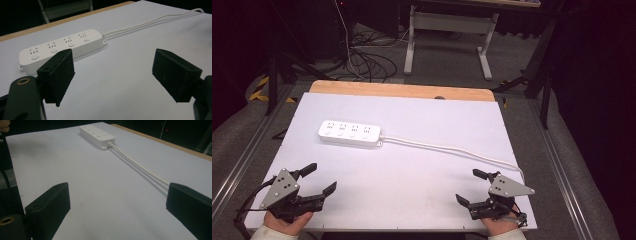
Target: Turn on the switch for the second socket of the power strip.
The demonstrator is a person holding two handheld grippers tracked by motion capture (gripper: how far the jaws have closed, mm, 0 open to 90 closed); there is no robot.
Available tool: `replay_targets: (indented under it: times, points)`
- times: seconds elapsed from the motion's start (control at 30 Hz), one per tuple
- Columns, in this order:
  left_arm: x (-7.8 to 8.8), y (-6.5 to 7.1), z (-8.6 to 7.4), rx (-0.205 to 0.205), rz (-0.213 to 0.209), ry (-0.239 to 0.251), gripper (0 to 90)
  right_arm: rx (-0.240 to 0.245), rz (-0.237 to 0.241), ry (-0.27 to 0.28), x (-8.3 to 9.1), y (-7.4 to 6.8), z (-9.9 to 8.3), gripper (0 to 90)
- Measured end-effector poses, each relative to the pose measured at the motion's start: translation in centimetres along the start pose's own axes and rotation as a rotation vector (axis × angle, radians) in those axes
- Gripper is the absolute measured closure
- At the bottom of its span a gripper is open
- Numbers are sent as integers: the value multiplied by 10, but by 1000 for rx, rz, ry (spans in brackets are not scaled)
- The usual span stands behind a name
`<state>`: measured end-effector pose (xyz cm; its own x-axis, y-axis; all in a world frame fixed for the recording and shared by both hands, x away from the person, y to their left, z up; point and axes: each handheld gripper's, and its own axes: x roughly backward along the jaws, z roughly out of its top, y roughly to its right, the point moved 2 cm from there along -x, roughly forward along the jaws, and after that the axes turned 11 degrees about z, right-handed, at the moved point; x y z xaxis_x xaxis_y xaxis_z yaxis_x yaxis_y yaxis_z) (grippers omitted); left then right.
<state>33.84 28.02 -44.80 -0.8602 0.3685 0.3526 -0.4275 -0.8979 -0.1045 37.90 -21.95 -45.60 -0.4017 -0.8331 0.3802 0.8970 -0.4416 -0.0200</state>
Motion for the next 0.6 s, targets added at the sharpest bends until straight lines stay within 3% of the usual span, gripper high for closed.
replay_targets:
  times: [0.13,0.27,0.6]
  points:
    - [1,-1,1,-2,4,1,193,3,-1,-1,0,0,0,59]
    - [2,0,3,-44,17,1,215,9,4,1,-1,0,0,60]
    - [4,-1,4,-23,1,2,240,14,3,-1,-1,-1,0,60]
